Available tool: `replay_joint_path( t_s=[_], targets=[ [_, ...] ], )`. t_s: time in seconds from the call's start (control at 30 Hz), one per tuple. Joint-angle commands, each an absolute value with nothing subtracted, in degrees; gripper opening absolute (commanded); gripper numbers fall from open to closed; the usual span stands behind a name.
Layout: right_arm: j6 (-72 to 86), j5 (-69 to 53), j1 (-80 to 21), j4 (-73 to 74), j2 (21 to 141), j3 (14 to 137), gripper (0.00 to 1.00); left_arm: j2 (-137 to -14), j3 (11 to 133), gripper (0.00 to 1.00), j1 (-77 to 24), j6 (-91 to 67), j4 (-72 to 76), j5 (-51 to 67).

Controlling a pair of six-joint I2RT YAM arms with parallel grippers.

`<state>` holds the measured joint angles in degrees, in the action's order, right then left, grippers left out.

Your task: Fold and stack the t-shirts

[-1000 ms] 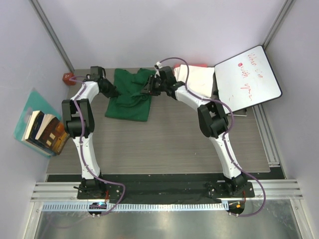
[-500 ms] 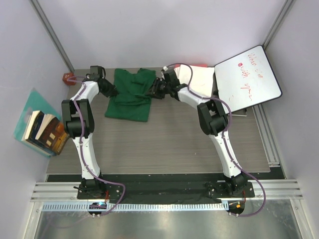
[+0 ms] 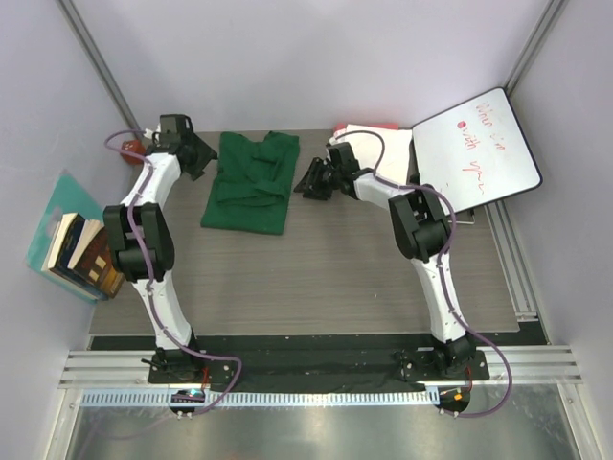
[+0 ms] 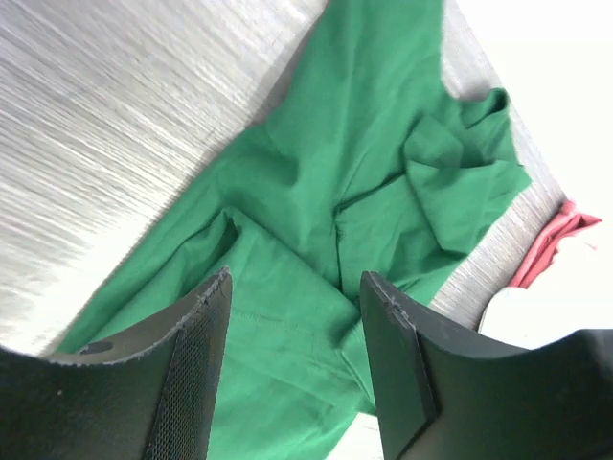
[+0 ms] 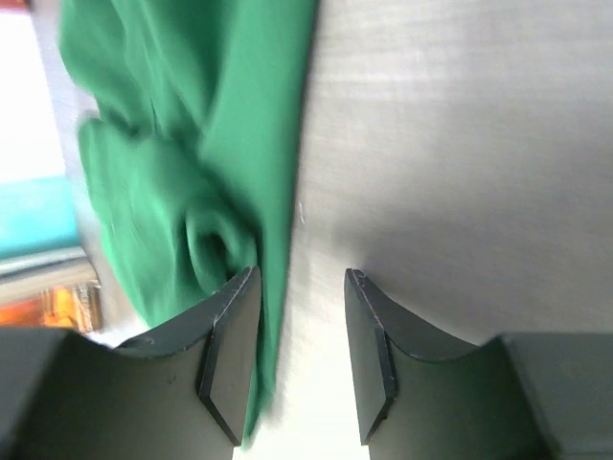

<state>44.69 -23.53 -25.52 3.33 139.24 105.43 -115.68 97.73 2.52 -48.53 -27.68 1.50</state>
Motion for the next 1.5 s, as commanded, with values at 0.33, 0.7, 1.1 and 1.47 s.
replay_joint_path(
  t_s=[0.33, 0.7, 1.1, 1.47],
  targets=[
    [32.3, -19.9, -37.3, 11.7, 119.9, 98.9, 0.46, -100.5, 81.6, 0.43, -2.0, -41.1, -29.7, 7.8],
    [31.4, -15.6, -39.8, 16.3, 131.5, 106.3, 0.41, -107.2, 74.5, 0.23, -3.2, -39.2, -28.7, 5.9],
    [26.5, -7.4, -41.0, 25.8, 138.9, 110.3, 0.01, -113.0, 74.1, 0.02, -8.3, -40.5, -31.6, 0.5],
    [24.2, -3.4, -41.2, 30.1, 123.1, 87.3, 0.01, -102.5, 61.4, 0.00, -15.1, -44.3, -40.1, -7.9]
  ],
)
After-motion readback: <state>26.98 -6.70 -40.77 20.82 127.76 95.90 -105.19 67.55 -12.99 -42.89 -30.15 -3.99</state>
